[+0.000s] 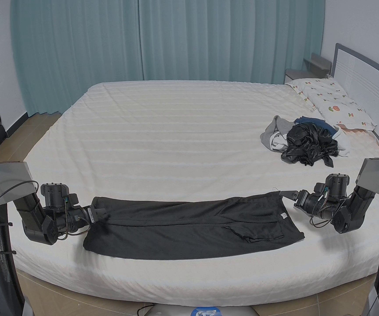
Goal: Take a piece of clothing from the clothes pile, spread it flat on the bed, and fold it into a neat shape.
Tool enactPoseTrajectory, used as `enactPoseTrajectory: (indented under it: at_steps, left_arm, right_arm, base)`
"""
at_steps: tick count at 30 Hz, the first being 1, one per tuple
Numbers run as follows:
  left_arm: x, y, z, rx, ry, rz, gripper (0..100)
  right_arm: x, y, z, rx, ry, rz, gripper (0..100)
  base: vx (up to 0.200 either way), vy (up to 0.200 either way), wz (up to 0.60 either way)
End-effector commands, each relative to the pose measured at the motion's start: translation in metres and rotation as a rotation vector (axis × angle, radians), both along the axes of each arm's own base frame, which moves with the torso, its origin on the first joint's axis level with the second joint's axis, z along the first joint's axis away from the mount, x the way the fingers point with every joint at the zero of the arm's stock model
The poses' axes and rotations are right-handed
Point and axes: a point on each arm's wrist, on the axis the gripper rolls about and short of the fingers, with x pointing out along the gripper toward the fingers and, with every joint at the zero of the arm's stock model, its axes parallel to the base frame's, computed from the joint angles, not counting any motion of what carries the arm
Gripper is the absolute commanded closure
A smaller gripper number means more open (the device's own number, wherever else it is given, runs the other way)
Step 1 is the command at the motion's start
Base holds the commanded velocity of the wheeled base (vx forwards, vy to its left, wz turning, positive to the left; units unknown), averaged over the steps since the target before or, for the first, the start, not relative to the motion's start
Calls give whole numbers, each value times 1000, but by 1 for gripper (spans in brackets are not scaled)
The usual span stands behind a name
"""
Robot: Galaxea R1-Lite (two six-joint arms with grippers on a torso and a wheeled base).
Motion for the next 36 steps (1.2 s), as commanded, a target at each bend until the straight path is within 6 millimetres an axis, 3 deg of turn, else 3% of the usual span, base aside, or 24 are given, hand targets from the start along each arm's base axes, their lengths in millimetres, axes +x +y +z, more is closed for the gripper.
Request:
enactPoseTrajectory:
  at_steps: [1, 13, 23, 29, 36]
  left_arm:
    - [-1, 0, -2, 9, 7, 2, 100]
    - [-3, 9, 17, 31, -40, 46, 100]
    - [-1, 10, 13, 27, -30, 48, 100]
    - [1, 10, 11, 25, -31, 48, 100]
    - [12, 10, 8, 26, -66, 51, 100]
  right_arm:
    - [0, 0, 0, 0, -3, 0, 0]
    - [0, -2, 2, 1, -5, -5, 0]
    - [0, -1, 1, 0, -4, -3, 0]
    - [0, -1, 1, 0, -4, -3, 0]
    - [-1, -1, 1, 0, -3, -1, 0]
  base:
    - [0, 0, 0]
    - [0, 0, 0]
    - [0, 0, 0]
    - [-200, 0, 0]
    - [0, 0, 0]
